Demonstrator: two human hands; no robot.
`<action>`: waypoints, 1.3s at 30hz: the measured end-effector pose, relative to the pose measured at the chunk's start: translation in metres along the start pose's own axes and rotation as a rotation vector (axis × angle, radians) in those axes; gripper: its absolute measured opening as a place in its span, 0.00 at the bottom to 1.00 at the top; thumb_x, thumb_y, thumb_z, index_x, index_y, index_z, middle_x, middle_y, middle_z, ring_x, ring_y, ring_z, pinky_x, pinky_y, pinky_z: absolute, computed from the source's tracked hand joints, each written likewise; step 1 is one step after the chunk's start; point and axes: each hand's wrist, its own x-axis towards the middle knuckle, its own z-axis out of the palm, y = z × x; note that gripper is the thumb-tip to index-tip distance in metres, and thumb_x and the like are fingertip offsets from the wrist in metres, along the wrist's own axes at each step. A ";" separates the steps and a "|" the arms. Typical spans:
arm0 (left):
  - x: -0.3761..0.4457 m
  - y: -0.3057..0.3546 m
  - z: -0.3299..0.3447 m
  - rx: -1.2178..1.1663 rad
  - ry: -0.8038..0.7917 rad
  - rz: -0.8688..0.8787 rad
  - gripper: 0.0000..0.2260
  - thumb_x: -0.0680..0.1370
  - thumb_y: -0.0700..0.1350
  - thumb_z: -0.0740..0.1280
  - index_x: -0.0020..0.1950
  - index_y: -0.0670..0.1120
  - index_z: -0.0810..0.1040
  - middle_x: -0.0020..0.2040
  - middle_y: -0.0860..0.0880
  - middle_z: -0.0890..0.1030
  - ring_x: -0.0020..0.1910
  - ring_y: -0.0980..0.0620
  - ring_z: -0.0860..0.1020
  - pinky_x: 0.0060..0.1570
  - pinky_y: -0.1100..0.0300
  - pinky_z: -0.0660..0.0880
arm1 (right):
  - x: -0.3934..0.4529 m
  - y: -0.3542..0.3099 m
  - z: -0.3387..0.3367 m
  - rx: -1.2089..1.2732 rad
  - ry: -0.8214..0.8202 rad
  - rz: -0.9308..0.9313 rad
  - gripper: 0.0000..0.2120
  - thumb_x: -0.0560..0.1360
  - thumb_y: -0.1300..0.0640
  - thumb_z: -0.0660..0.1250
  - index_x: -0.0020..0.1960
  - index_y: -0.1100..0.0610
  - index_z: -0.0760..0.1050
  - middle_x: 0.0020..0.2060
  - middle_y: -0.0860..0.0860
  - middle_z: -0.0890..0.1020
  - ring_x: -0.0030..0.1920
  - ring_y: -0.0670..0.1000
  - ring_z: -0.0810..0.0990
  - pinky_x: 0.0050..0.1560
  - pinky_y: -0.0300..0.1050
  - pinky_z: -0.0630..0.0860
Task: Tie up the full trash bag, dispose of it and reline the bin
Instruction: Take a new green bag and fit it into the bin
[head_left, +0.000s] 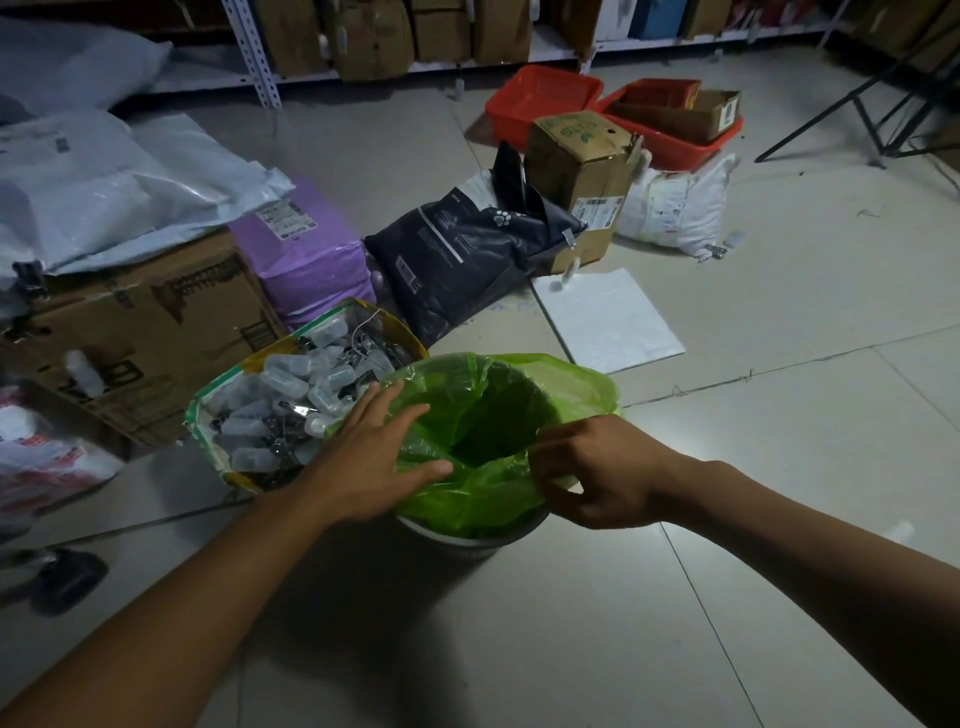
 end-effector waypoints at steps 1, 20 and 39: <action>0.000 0.000 0.000 -0.008 0.001 -0.002 0.42 0.70 0.74 0.60 0.79 0.57 0.56 0.81 0.54 0.43 0.79 0.51 0.39 0.75 0.44 0.50 | -0.001 -0.001 -0.001 0.006 -0.020 0.005 0.05 0.70 0.56 0.65 0.36 0.52 0.73 0.33 0.47 0.75 0.32 0.52 0.71 0.29 0.44 0.71; -0.004 -0.004 -0.001 0.043 -0.040 0.032 0.54 0.58 0.81 0.60 0.79 0.59 0.53 0.81 0.55 0.40 0.77 0.55 0.32 0.75 0.44 0.45 | -0.001 -0.013 -0.003 -0.104 -0.383 0.080 0.14 0.74 0.42 0.62 0.44 0.49 0.81 0.37 0.48 0.83 0.36 0.52 0.79 0.38 0.44 0.77; -0.012 -0.001 -0.009 0.140 -0.128 0.194 0.42 0.62 0.80 0.59 0.72 0.61 0.67 0.78 0.55 0.61 0.78 0.55 0.41 0.73 0.40 0.35 | 0.020 -0.035 0.021 0.022 -0.140 -0.106 0.07 0.75 0.51 0.67 0.49 0.52 0.81 0.44 0.49 0.81 0.45 0.52 0.78 0.43 0.50 0.78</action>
